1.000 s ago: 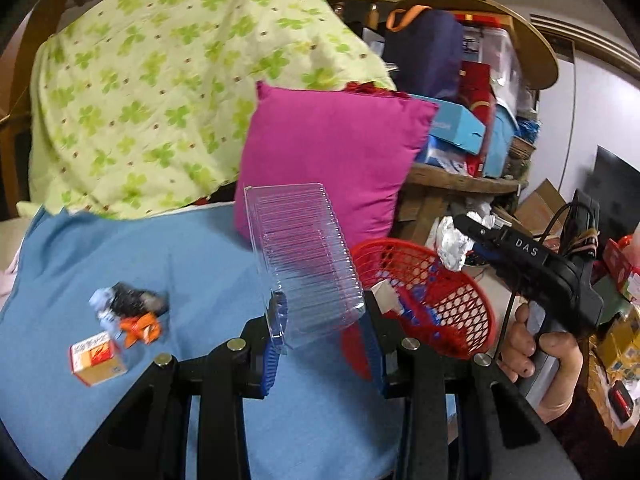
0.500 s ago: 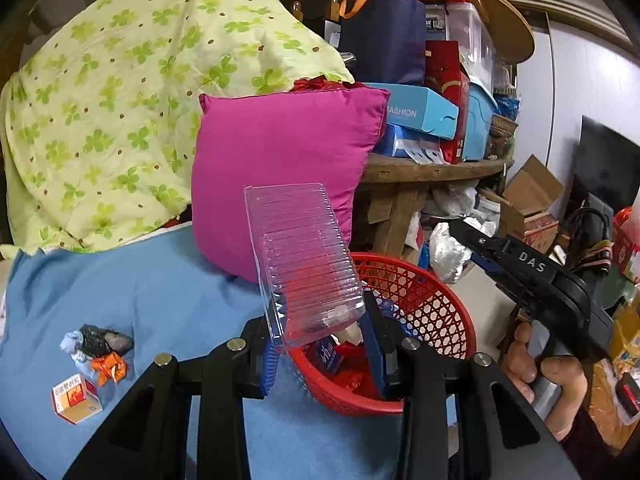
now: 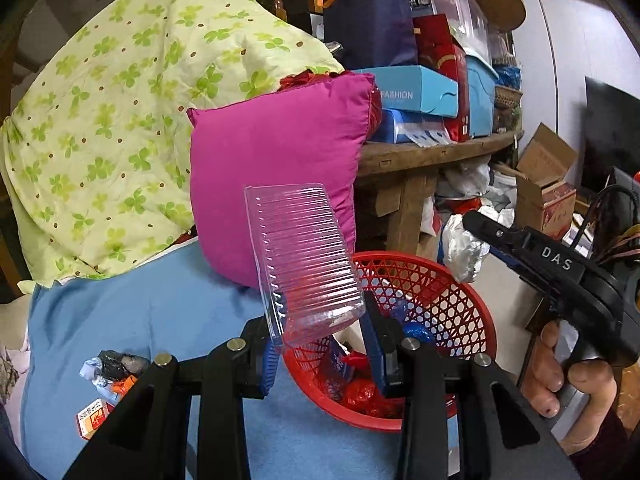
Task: Collect trash
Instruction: 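Carry the tissue with the right gripper while the left carries the clear container over the basket, then open both grippers to drop the tissue and clear container into the basket, then move both tools back over the remaining trash on the blanket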
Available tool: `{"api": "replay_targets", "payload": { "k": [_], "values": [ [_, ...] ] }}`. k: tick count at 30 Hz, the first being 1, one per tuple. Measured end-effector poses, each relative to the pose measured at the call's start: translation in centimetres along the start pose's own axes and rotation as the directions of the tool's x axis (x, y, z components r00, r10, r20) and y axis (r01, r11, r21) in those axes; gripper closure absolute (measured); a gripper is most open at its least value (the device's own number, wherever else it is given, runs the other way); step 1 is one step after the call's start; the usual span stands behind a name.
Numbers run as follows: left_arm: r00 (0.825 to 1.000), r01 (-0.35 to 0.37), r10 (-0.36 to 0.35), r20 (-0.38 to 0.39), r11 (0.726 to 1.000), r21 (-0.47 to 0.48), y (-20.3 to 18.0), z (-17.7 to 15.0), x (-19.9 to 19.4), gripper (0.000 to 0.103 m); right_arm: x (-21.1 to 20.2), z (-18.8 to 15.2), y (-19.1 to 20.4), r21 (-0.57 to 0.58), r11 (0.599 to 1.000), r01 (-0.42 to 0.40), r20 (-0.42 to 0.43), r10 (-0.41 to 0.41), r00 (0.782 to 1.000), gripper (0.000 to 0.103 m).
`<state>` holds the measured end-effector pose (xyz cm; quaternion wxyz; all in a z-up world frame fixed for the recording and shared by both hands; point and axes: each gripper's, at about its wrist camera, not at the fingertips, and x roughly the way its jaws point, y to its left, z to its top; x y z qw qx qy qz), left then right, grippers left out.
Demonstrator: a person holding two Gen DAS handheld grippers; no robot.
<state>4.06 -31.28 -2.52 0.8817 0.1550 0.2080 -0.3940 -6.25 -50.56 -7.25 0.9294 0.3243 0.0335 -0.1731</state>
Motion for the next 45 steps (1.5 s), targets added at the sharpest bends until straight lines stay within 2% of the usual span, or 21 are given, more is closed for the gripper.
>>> {"api": "replay_targets", "payload": {
  "k": [17,26,30,32,34,36,39,41,42,45],
  "values": [
    [0.999,-0.013,0.016,-0.048,0.998,0.067,-1.8,0.1,2.9,0.064,0.2,-0.2,-0.5,0.0,1.0,0.01,-0.024,-0.01,1.0,0.074],
    [0.998,0.007,-0.002,-0.068,0.997,0.073,-2.3,0.1,4.2,0.064,0.3,-0.1,-1.0,0.006,1.0,0.02,-0.031,-0.02,0.999,0.074],
    [0.996,0.038,-0.034,-0.078,0.998,0.053,-2.2,0.0,4.9,0.064,0.4,-0.2,-1.2,0.005,1.0,0.026,-0.043,-0.026,0.999,0.074],
    [0.995,0.069,-0.066,-0.081,0.997,0.034,-1.8,-0.2,5.1,0.061,0.6,-0.2,-1.3,0.009,1.0,0.027,-0.049,-0.027,0.998,0.073],
    [0.993,0.088,-0.087,-0.079,0.996,0.006,-1.2,-0.3,5.3,0.044,0.9,-0.1,-1.5,0.019,0.999,0.026,-0.067,-0.024,0.997,0.073],
    [0.991,0.117,-0.118,-0.065,0.993,-0.031,-0.4,-0.5,5.3,0.036,1.1,-0.2,-1.5,0.022,0.999,0.031,-0.081,-0.029,0.996,0.072],
    [0.988,0.139,-0.143,-0.053,0.988,-0.06,0.9,-0.8,5.1,0.036,1.5,-0.3,-1.6,0.039,0.999,0.024,-0.107,-0.02,0.994,0.066],
    [0.99,0.126,-0.129,-0.048,0.99,-0.068,1.8,-1.2,4.8,0.035,1.7,-0.4,-1.6,0.05,0.999,0.02,-0.113,-0.014,0.993,0.051],
    [0.992,0.118,-0.121,-0.046,0.99,-0.074,2.3,-1.4,4.7,0.035,1.7,-0.4,-1.6,0.062,0.998,0.011,-0.111,-0.004,0.994,0.038],
    [0.995,0.083,-0.088,-0.043,0.991,-0.106,4.5,-2.3,4.0,0.035,1.4,-0.5,-0.8,0.052,0.999,-0.008,-0.082,0.012,0.997,0.038]
  ]
}}
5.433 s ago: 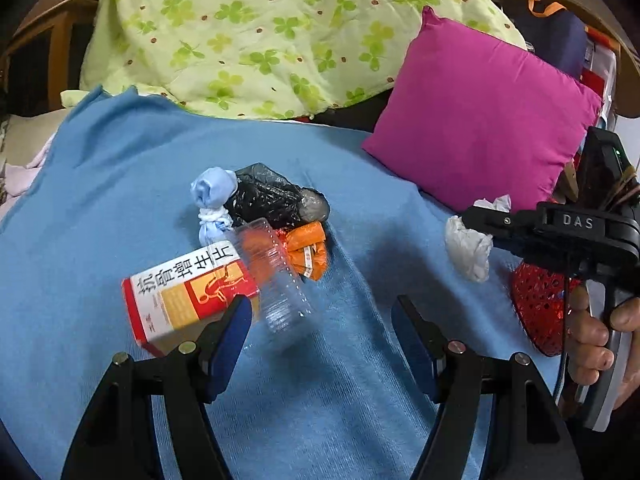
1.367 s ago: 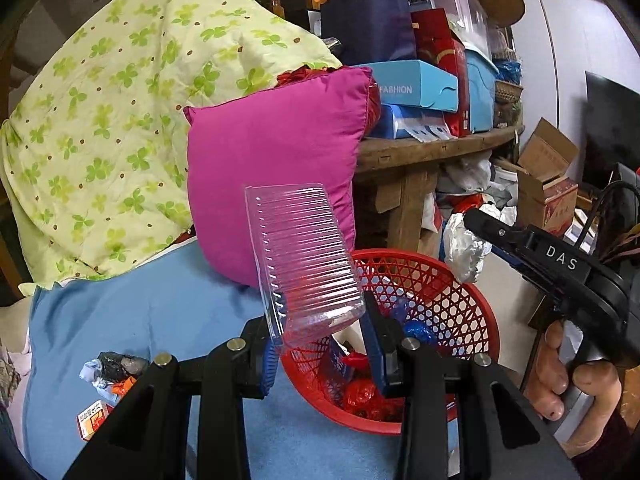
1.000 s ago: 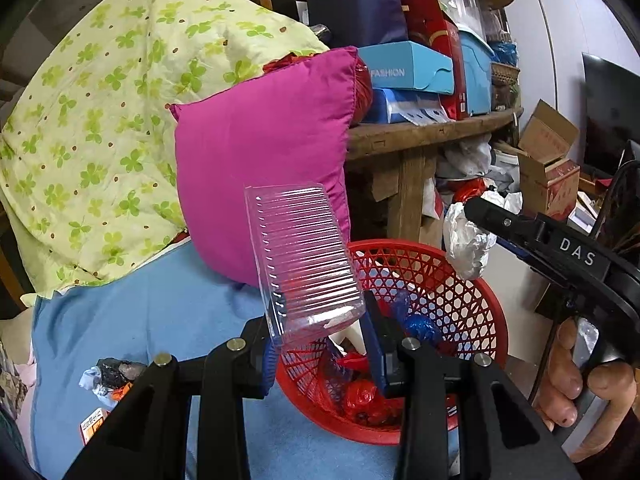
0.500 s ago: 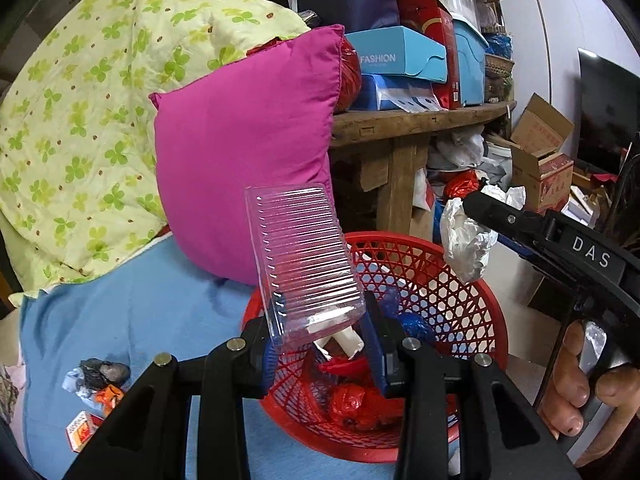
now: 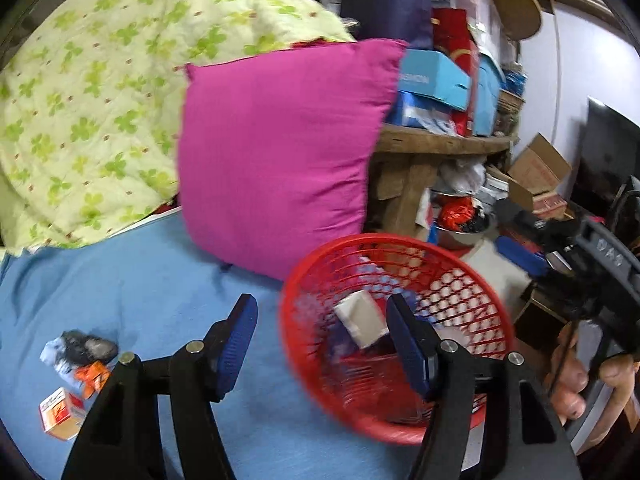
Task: Collect trash
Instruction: 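Move both tools back over the remaining trash on the blanket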
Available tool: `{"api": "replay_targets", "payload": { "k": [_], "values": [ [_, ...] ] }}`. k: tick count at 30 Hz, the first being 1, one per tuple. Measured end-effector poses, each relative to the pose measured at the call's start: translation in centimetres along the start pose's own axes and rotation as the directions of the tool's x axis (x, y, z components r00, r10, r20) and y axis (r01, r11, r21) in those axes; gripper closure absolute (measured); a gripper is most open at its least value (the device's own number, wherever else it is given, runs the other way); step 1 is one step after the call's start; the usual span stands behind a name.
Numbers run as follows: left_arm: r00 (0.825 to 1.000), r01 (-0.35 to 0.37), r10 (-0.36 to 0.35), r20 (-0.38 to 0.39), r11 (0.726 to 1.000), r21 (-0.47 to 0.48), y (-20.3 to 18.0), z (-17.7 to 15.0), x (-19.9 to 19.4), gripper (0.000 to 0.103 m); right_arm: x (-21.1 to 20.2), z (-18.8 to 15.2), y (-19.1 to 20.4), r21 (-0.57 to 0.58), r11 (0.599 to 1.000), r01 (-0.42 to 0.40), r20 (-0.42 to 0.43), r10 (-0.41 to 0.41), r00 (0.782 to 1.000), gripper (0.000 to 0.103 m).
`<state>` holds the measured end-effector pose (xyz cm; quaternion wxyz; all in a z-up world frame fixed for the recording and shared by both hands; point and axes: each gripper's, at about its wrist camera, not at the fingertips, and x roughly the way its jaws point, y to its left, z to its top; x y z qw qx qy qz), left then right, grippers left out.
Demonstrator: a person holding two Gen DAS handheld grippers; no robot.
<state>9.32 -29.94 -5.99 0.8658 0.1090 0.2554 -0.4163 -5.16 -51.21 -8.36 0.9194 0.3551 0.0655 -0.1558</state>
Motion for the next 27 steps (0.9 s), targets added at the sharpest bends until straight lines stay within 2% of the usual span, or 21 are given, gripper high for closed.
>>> {"api": "replay_targets", "payload": {
  "k": [4,7,11,14,15,19,22,27],
  "values": [
    [0.996,-0.085,0.086,0.002,0.996,-0.028,3.5,-1.7,-1.4,0.035,-0.2,-0.5,2.0,-0.054,0.998,-0.025,0.028,0.026,0.999,0.038],
    [0.986,-0.164,0.164,-0.005,0.984,-0.063,6.9,-3.8,-2.9,0.033,-0.1,-1.2,4.1,-0.116,0.992,-0.041,0.041,0.046,0.998,0.038],
    [0.959,-0.282,0.277,-0.055,0.948,-0.145,12.2,-7.2,-4.8,0.033,0.2,-2.6,7.3,-0.202,0.976,-0.085,0.044,0.096,0.994,0.038],
    [0.928,-0.374,0.361,-0.095,0.903,-0.21,16.2,-9.9,-6.5,0.033,0.9,-4.4,10.3,-0.273,0.953,-0.128,0.018,0.138,0.99,0.038],
    [0.912,-0.41,0.396,-0.108,0.882,-0.231,17.7,-10.9,-7.4,0.033,1.2,-5.0,11.2,-0.289,0.946,-0.145,0.004,0.153,0.988,0.038],
    [0.879,-0.476,0.457,-0.135,0.833,-0.28,21.2,-13.5,-10.0,0.033,2.4,-7.3,14.1,-0.333,0.921,-0.202,-0.057,0.195,0.979,0.038],
    [0.861,-0.508,0.489,-0.139,0.811,-0.291,22.6,-14.5,-11.1,0.033,3.6,-9.3,16.3,-0.359,0.902,-0.242,-0.109,0.216,0.97,0.038],
    [0.854,-0.517,0.501,-0.139,0.794,-0.319,24.8,-15.7,-11.5,0.032,5.9,-13.0,18.8,-0.396,0.873,-0.285,-0.21,0.216,0.954,0.038]
  ]
}}
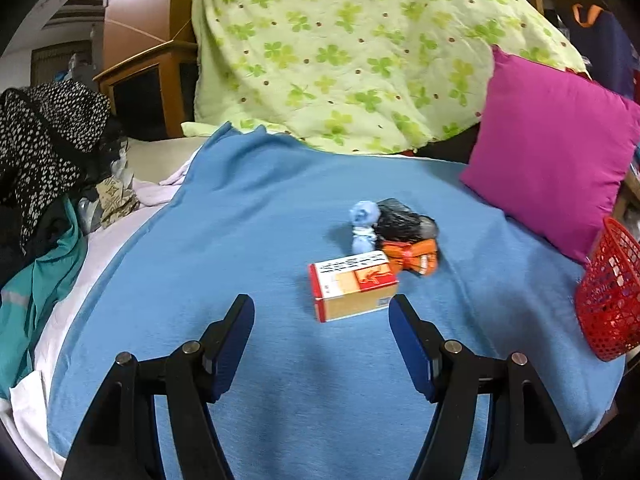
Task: Collect trash
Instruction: 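Move both tools back over the remaining trash on the blanket, then grasp the orange ribbon bundle with the right gripper and lift it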
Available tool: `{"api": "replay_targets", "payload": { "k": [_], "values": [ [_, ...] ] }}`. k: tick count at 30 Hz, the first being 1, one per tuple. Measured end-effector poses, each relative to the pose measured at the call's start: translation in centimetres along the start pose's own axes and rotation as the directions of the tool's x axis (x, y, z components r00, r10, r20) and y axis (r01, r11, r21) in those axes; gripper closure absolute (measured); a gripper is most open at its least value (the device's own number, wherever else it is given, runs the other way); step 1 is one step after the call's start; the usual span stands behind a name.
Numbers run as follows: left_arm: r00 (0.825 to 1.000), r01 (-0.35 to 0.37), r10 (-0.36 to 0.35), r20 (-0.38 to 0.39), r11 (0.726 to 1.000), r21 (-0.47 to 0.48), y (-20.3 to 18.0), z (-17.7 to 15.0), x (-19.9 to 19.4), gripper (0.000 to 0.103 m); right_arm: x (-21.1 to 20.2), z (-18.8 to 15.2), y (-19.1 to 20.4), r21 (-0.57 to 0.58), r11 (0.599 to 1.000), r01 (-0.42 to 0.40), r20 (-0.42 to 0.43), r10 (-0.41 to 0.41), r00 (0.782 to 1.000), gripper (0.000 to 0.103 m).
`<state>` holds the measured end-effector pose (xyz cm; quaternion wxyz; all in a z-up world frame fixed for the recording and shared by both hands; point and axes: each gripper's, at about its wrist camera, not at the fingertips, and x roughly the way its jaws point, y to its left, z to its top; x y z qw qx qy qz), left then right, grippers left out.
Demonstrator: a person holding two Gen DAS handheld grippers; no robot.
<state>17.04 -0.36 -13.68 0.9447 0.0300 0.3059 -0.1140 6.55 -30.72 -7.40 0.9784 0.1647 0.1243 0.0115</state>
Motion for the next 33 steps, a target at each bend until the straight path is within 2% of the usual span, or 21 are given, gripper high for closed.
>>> {"api": "replay_targets", "payload": {
  "k": [3,7,12,15,22,26,29,31,33],
  "values": [
    [1.0,0.009,-0.009,-0.001,1.0,0.002,0.5,0.0,1.1,0.032,2.8,-1.3,1.1,-0.009,1.0,-0.01,-0.091,0.009,0.996,0.039],
    [1.0,0.027,-0.027,-0.003,0.999,0.036,0.7,0.1,2.5,0.032,7.4,-2.8,1.9,-0.008,1.0,-0.025,-0.219,0.022,0.975,0.04],
    [0.992,0.126,-0.123,-0.037,0.989,0.075,1.1,0.6,5.2,0.029,13.9,-4.7,2.6,-0.016,0.998,-0.061,-0.389,0.05,0.92,0.054],
    [0.983,0.175,-0.169,-0.064,0.979,0.101,0.9,0.9,6.8,0.029,18.2,-6.0,2.5,-0.003,0.997,-0.077,-0.471,0.066,0.879,0.055],
    [0.964,0.264,-0.255,-0.077,0.952,0.157,1.1,2.0,8.8,0.029,25.5,-8.4,1.4,-0.007,0.998,-0.066,-0.579,0.05,0.814,0.055],
    [0.937,0.345,-0.336,-0.097,0.933,0.101,2.1,2.7,9.9,0.029,28.0,-9.7,1.5,-0.046,0.997,-0.058,-0.615,0.018,0.788,0.055],
    [0.929,0.365,-0.355,-0.102,0.925,0.108,2.2,2.9,10.3,0.028,29.8,-10.6,1.2,-0.053,0.997,-0.049,-0.636,0.004,0.771,0.055],
    [0.923,0.38,-0.369,-0.11,0.918,0.109,2.2,2.9,10.8,0.028,30.8,-11.3,1.0,-0.038,0.998,-0.047,-0.659,0.01,0.752,0.055],
    [0.914,0.4,-0.387,-0.124,0.91,0.107,2.2,2.8,11.3,0.027,31.4,-11.9,1.3,-0.042,0.997,-0.064,-0.667,0.02,0.745,0.057]
  ]
}}
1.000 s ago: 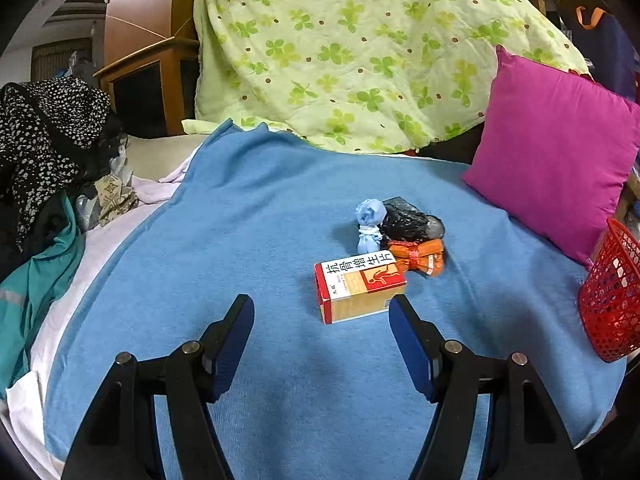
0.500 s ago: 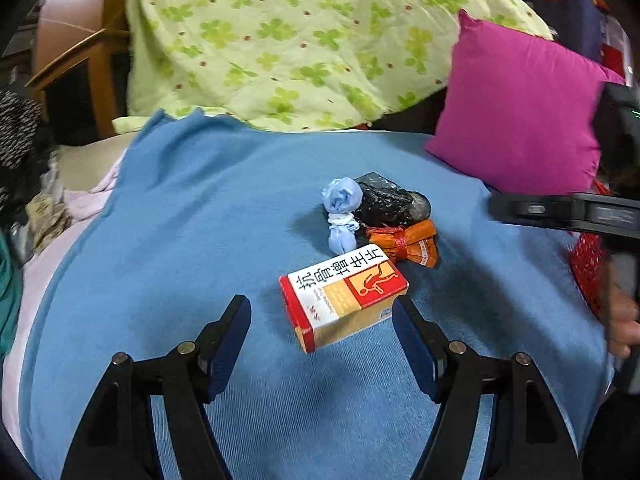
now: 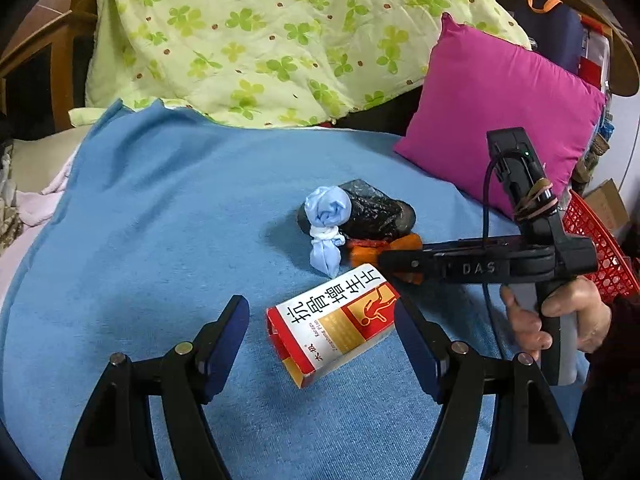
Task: Collect trash
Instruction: 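Grasp the orange ribbon bundle with the right gripper and lift it, then grasp the red-and-white medicine box with the left gripper and lift it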
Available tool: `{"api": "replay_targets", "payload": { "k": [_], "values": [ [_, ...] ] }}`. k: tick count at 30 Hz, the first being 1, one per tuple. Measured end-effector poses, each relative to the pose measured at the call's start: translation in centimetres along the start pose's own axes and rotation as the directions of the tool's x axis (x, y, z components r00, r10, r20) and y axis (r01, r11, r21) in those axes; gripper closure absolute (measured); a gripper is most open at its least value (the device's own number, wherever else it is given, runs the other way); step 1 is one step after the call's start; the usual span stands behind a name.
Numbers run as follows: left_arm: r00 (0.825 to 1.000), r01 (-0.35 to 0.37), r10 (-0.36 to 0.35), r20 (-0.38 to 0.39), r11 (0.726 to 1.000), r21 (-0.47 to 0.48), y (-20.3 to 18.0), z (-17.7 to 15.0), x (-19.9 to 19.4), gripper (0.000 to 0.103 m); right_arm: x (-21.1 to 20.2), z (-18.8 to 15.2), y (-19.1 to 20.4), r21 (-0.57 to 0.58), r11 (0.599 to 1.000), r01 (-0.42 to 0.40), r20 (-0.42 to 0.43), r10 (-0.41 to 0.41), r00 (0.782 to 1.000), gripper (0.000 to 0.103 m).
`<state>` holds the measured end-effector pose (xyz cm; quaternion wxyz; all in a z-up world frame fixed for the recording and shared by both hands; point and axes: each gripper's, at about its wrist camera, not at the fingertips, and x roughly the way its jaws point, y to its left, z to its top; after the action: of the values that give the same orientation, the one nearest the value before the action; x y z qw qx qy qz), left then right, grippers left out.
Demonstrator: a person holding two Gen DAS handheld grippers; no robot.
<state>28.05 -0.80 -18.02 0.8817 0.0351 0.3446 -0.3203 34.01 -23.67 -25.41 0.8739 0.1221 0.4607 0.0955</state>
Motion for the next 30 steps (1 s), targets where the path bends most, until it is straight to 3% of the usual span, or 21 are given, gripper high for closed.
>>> {"api": "replay_targets", "payload": {
  "k": [2,4,12,20,26,30],
  "values": [
    [1.0,0.002,-0.001,-0.005,1.0,0.01,0.0,0.0,0.3,0.027,0.3,0.0,0.4,-0.017,1.0,-0.008,-0.003,0.007,1.0,0.06],
    [1.0,-0.002,0.002,-0.001,1.0,0.018,0.0,0.0,0.4,0.027,0.0,-0.2,0.9,-0.033,0.999,-0.016,0.002,0.016,1.0,0.072],
    [0.999,0.035,-0.035,0.0,0.999,-0.003,0.7,0.3,1.2,0.027,-4.0,-1.3,0.9,0.0,1.0,0.018,0.046,-0.018,0.999,0.072],
    [0.989,0.141,-0.142,-0.046,0.99,-0.013,0.2,-0.2,1.9,0.027,-8.7,-2.6,-0.2,0.079,0.997,0.014,0.094,-0.021,0.995,0.072],
    [0.973,0.221,-0.219,-0.077,0.975,0.016,-2.5,-1.3,0.4,0.027,-12.1,-3.3,-1.8,0.137,0.99,0.021,0.149,-0.042,0.988,0.072],
    [0.978,0.202,-0.196,-0.069,0.974,0.098,-5.2,-2.5,-1.4,0.026,-14.4,-4.3,-2.8,0.178,0.983,0.036,0.178,-0.068,0.982,0.072]
  ]
}}
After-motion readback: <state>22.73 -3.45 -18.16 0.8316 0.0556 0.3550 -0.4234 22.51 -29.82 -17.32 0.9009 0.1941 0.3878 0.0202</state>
